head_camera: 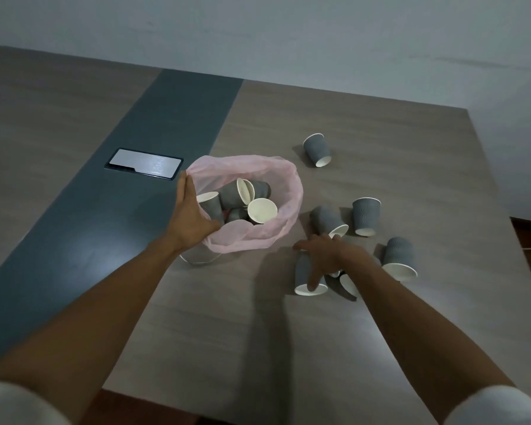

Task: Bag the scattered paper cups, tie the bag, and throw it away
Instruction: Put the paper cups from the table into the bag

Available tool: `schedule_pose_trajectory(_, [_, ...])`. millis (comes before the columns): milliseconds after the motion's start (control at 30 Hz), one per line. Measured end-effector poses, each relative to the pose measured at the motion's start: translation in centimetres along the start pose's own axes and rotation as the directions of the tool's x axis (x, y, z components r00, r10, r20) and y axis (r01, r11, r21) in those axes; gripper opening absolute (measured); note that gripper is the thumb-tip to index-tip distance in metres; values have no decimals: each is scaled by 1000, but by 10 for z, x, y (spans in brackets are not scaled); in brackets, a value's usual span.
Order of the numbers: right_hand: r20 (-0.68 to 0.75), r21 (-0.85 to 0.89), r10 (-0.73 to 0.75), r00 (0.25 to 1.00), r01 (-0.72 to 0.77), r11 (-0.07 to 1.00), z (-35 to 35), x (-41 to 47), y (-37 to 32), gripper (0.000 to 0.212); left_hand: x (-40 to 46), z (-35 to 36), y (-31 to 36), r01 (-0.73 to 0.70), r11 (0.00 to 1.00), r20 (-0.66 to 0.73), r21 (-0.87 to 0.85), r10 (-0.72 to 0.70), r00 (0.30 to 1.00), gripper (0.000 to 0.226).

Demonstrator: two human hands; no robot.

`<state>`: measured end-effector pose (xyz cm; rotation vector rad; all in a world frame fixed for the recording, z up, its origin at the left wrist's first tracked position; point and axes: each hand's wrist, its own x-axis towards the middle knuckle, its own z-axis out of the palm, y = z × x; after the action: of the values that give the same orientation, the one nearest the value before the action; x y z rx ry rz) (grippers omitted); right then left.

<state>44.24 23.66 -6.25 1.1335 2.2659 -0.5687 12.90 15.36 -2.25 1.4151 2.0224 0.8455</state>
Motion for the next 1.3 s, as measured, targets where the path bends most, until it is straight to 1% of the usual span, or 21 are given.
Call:
schedule_pose_trajectory(67, [0,-129,-25,1000,25,991,10,-3,-7,107,-1,-1,2,-25,1000,-17,-6,25,1000,127])
schedule_pose_trajectory(167, [-6,-130,-16,1000,15,991,14,-3,-15,87,-2,-4,3,-39,998,-46,52,42,998,115])
schedule_pose_trajectory(233, [-42,-3,5,999,-5,1000,9,-2,-19,64,-1,-8,2,-42,994,-52,96,47,998,109])
schedule_pose_trajectory(333, [-122,306,17,992,21,952,-4,-3,-18,37,5,-13,0,-41,992,-60,123,48,997,99])
schedule_pose_trajectory(433, [-226,653,75,971,93,752,-28,-6,-9,22,10,-17,-3,-58,992,-59,111,64,996,92])
schedule_pose_trajectory(500, [-307,797,193,932,141,588,-50,-3,-10,18,12,-21,-5,-75,992,-19,97,77,997,95])
schedule_pose_trajectory(567, [-402,853,340,850,213,477,-69,7,-17,18,14,-25,-8,-96,990,48,99,92,995,102])
schedule_pose_trajectory(633, [-454,881,430,781,323,344,-83,19,-33,20,15,-30,-11,-119,989,120,85,109,987,114])
schedule_pose_trajectory(667, [-468,881,438,768,365,301,-88,26,-42,20,15,-32,-12,-126,989,152,72,114,982,121])
schedule_pose_trajectory(733, [-479,876,390,787,396,277,-94,38,-61,17,15,-35,-16,-125,990,195,64,110,975,130])
schedule_pose_trajectory(800, [-438,891,305,846,361,276,-96,49,-78,12,17,-37,-18,-115,992,217,57,100,971,134])
schedule_pose_trajectory(867, [-333,926,229,915,273,260,-95,56,-89,10,21,-40,-20,-117,993,225,31,107,968,136])
schedule_pose_trajectory(933, [-266,950,252,930,208,234,-93,60,-96,24,26,-43,-23,-131,991,223,8,126,967,135])
schedule_pose_trajectory(967, [-281,945,321,905,202,257,-92,61,-96,29,27,-43,-24,-142,990,215,4,137,967,133])
schedule_pose_trajectory(1000, [-322,927,419,849,193,322,-90,63,-93,29,29,-43,-25,-152,988,206,1,149,967,129])
schedule_pose_trajectory(1067, [-389,874,605,695,71,480,-85,66,-86,35,33,-45,-27,-160,987,174,2,158,972,117])
schedule_pose_trajectory(1100, [-373,864,661,651,-17,503,-82,66,-83,42,35,-45,-28,-159,987,148,12,155,977,108])
schedule_pose_trajectory(1133, [-323,867,706,630,-103,488,-79,68,-81,49,37,-46,-28,-156,987,110,26,152,982,99])
schedule_pose_trajectory(1200, [-170,896,746,644,-215,389,-74,69,-80,59,41,-46,-29,-161,984,-3,80,162,987,77])
schedule_pose_trajectory(1233, [-102,918,733,672,-220,330,-71,69,-80,60,43,-47,-30,-164,978,-65,130,173,983,65])
schedule_pose_trajectory(1300, [-13,948,678,735,-207,243,-64,70,-80,47,48,-50,-31,-137,965,-154,224,174,973,46])
